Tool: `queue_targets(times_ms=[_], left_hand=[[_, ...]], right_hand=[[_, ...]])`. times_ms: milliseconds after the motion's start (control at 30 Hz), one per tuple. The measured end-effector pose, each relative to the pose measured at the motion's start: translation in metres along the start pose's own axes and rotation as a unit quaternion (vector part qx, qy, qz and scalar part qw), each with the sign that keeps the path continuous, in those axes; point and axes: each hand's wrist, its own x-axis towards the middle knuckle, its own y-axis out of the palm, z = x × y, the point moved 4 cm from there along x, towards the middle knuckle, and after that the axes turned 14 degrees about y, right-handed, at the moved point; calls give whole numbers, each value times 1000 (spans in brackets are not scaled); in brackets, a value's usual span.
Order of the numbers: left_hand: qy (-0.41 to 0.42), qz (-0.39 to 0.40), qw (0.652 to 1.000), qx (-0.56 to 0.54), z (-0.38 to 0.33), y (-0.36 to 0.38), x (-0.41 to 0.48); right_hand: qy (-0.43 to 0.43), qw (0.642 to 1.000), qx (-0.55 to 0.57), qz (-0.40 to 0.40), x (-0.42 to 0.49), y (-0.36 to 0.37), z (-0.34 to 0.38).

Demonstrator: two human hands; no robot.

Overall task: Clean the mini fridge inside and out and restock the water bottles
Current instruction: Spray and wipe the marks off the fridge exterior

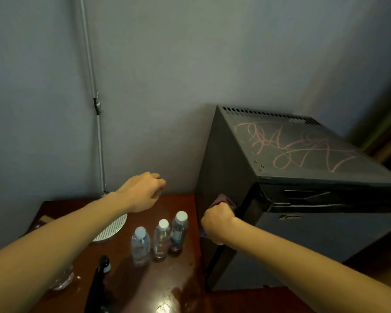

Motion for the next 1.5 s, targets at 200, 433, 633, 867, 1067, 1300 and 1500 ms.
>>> queue_targets(times_ms=[200, 433, 633, 867, 1067, 1300, 1500], left_hand=[[-92, -18, 995, -22, -26, 25, -58], [-202, -20, 978, -46, -38, 54, -150], [-280, 55, 956, -66, -39, 98, -219], [-329, 42, 916, -224, -45, 160, -236], [-353, -55, 866, -350, -40, 190, -231], [-315, -134, 844, -413, -28, 213, -223], [-252, -151, 864, -409, -22, 215, -196]], right_hand=[[-32, 967, 250, -36, 38, 39, 51], [-54, 690, 692, 203, 51, 105, 124], [-55, 382, 835, 392, 43, 132, 174], [121, 374, 827, 402, 49, 157, 208], [180, 488, 768, 373, 50, 183, 214], [135, 640, 694, 303, 55, 199, 215], [139, 699, 646, 272, 45, 195, 207]])
